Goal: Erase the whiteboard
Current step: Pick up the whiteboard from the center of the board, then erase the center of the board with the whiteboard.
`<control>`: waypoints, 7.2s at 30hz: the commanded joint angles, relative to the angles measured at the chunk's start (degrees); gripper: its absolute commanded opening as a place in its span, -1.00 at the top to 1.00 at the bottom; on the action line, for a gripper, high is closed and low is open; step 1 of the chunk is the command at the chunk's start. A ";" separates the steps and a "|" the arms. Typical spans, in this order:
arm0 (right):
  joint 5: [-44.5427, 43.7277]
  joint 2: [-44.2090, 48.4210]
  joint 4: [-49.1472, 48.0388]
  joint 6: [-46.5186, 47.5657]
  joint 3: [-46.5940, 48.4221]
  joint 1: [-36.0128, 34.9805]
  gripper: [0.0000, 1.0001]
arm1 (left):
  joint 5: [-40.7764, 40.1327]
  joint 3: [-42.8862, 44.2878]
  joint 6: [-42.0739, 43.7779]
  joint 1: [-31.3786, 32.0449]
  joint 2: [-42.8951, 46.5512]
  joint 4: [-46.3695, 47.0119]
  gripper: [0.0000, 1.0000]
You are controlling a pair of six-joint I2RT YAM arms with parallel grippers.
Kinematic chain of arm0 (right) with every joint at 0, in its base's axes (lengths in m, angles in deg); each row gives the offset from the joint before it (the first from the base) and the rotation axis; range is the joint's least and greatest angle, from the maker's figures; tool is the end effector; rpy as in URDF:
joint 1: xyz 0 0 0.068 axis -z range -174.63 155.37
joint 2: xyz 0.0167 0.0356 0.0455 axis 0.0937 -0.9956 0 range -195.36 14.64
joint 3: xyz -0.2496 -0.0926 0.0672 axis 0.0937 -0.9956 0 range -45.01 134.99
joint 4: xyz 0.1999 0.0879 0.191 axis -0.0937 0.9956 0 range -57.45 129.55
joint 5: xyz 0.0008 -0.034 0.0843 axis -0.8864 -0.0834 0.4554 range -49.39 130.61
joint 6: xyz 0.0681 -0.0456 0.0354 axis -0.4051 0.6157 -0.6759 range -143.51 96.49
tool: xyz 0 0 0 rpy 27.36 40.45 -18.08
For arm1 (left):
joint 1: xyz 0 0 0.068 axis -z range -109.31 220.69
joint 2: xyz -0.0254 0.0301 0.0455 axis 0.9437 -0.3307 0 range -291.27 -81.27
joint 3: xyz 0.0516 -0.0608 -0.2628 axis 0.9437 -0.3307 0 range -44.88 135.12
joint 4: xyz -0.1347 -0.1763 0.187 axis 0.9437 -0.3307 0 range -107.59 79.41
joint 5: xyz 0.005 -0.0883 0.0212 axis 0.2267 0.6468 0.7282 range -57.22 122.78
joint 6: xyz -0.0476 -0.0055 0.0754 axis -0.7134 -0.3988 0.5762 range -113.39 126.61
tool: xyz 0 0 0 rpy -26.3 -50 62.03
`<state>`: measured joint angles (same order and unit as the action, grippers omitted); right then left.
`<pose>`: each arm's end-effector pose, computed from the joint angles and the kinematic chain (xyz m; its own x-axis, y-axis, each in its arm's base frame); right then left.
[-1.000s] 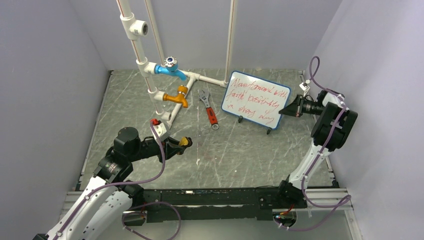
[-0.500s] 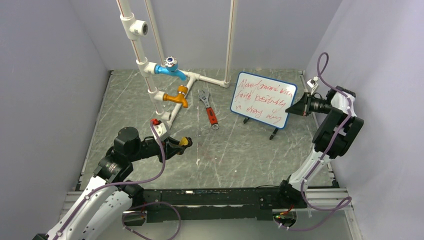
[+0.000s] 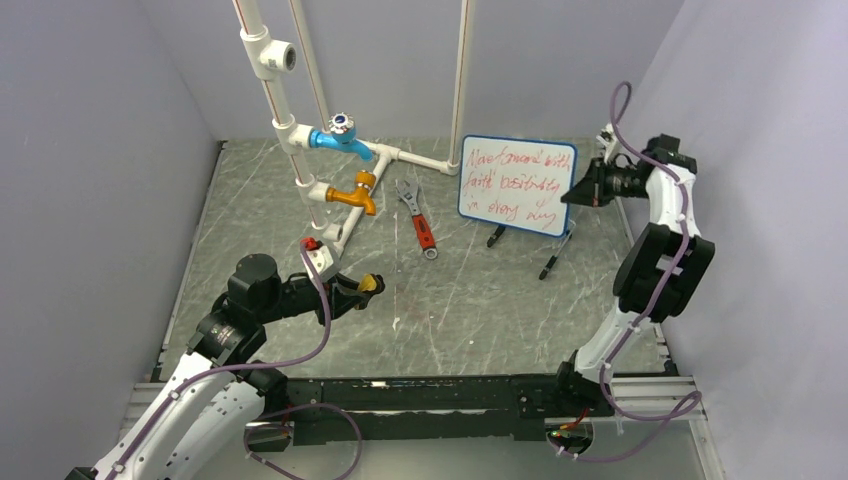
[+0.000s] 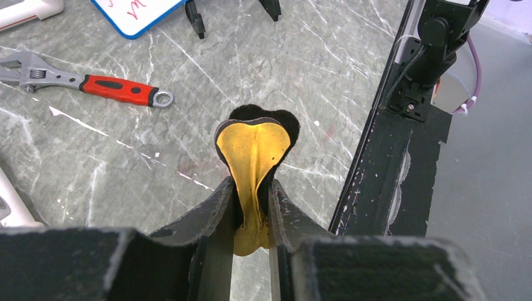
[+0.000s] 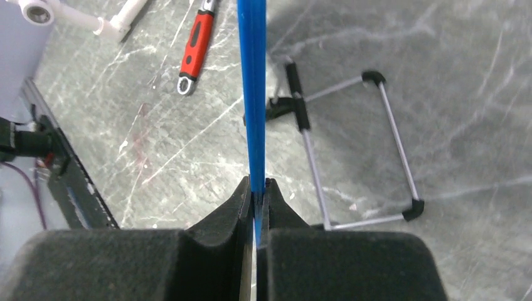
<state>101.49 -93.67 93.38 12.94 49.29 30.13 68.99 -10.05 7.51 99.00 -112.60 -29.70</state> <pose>0.4057 -0.1106 0.2487 -0.7029 0.0057 -0.7112 -0.5237 0.6726 0.5229 0.1514 -0.1349 0.2912 -0.2230 0.1346 -0.9655 0.8872 0.4384 -0.1438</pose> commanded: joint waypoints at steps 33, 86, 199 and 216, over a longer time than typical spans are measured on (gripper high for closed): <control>-6.61 20.86 -29.32 -26.62 -21.07 -5.38 1.00 | 2.16 -0.10 -0.04 -0.22 -0.20 3.77 1.00; -0.17 3.43 -10.65 6.05 -27.27 18.24 0.89 | 2.39 -0.11 0.03 -0.19 -0.13 3.69 1.00; 2.81 32.87 1.22 8.89 -35.85 -26.49 1.00 | -68.31 -7.49 -10.03 25.83 -44.56 66.09 1.00; 2.30 32.09 1.62 9.70 -35.95 -26.68 1.00 | -61.58 -8.95 -14.07 24.50 -46.98 60.42 1.00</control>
<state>100.16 -61.61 91.15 18.73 13.38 5.32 3.55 -15.21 -2.28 123.92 -159.68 32.50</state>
